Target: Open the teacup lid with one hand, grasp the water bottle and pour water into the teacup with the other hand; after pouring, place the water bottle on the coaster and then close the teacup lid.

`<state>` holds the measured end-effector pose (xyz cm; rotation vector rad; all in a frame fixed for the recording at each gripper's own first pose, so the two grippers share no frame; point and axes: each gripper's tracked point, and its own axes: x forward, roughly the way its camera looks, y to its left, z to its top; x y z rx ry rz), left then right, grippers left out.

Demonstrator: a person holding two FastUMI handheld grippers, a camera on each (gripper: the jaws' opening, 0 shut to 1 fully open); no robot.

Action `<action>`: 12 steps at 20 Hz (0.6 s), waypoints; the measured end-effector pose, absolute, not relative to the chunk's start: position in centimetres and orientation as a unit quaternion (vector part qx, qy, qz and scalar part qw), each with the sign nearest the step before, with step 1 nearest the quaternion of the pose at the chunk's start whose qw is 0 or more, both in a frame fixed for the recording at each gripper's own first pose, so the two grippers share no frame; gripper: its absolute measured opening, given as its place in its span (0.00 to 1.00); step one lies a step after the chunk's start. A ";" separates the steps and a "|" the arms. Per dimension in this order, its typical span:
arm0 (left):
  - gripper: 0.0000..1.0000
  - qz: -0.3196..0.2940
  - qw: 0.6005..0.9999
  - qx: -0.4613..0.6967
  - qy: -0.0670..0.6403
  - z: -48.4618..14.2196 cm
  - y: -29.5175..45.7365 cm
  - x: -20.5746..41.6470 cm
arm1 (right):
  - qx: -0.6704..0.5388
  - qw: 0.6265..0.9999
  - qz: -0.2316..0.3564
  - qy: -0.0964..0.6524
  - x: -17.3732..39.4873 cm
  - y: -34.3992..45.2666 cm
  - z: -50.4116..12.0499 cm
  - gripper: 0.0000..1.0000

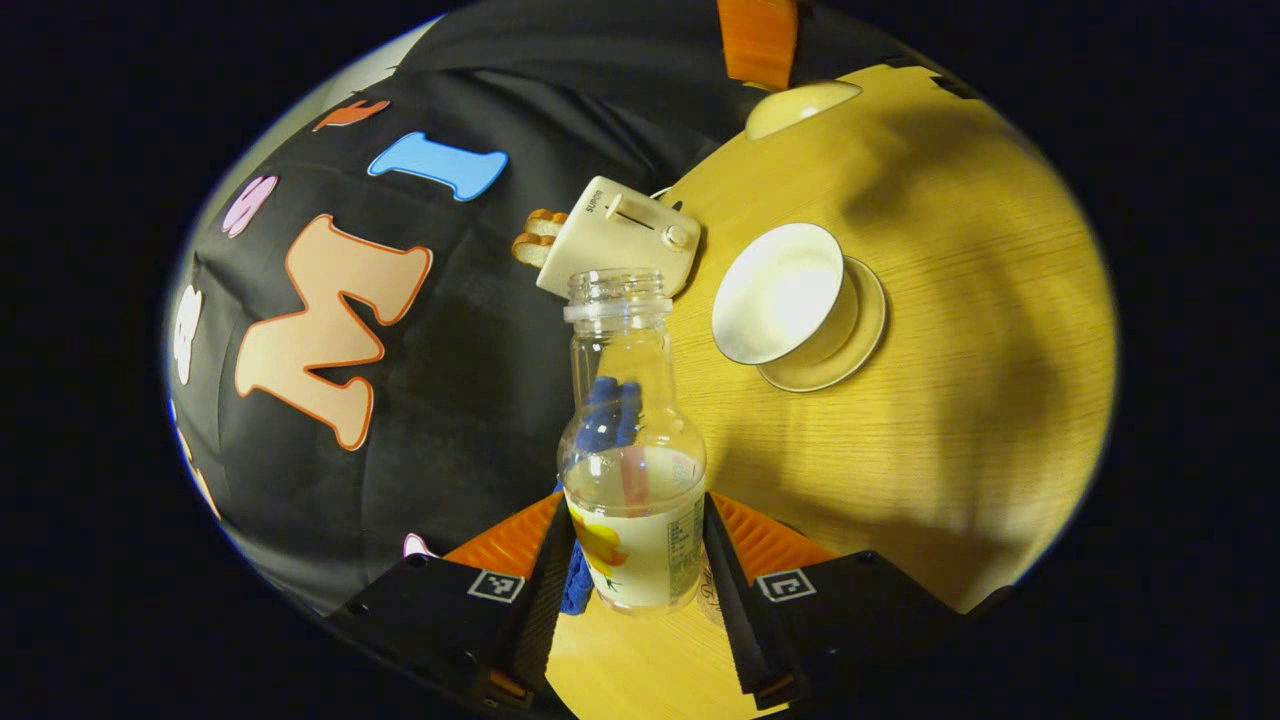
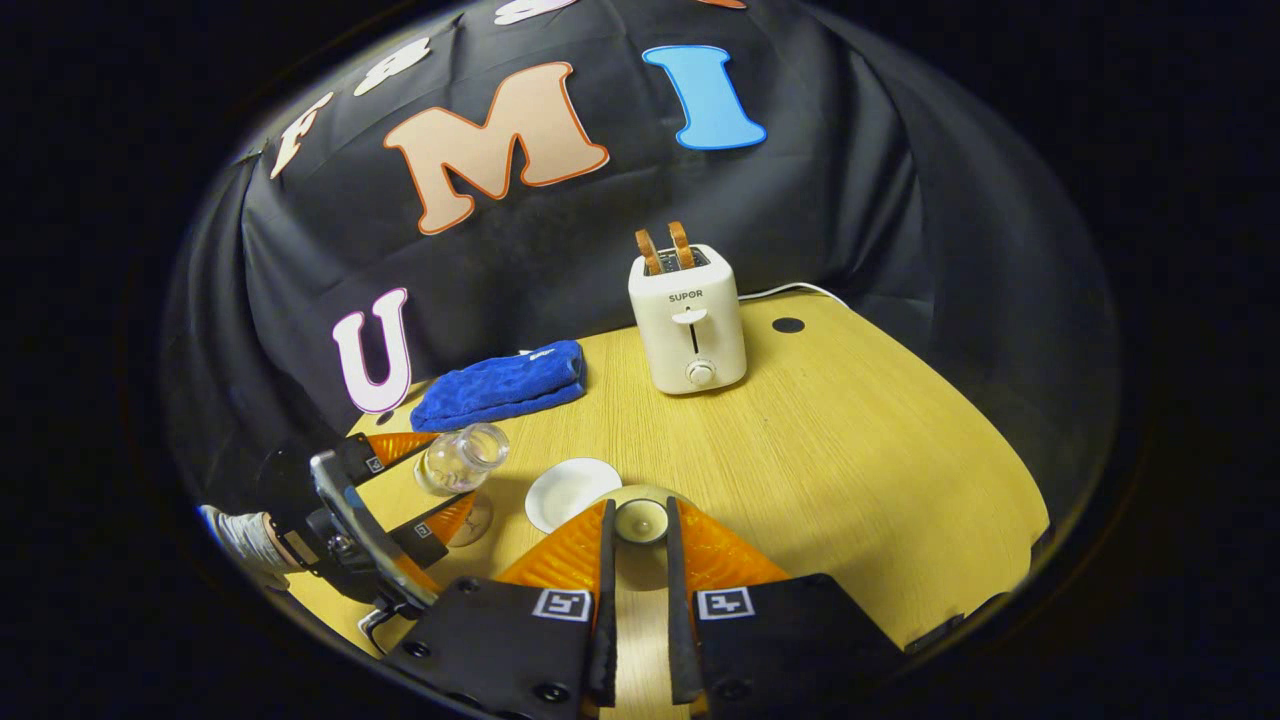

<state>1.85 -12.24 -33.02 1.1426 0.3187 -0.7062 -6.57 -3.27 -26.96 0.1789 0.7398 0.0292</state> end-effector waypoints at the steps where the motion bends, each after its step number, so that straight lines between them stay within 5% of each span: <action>1: 0.69 -0.328 0.763 0.537 0.147 -33.1 -12.2 1.9 | 0.088 0.929 0.015 0.360 -6.4 -3.5 -27.0 0.24; 12: 0.68 -0.345 0.660 0.644 0.177 -33.4 -12.2 2.1 | 0.105 0.926 0.023 0.363 -6.7 -4.7 -28.4 0.27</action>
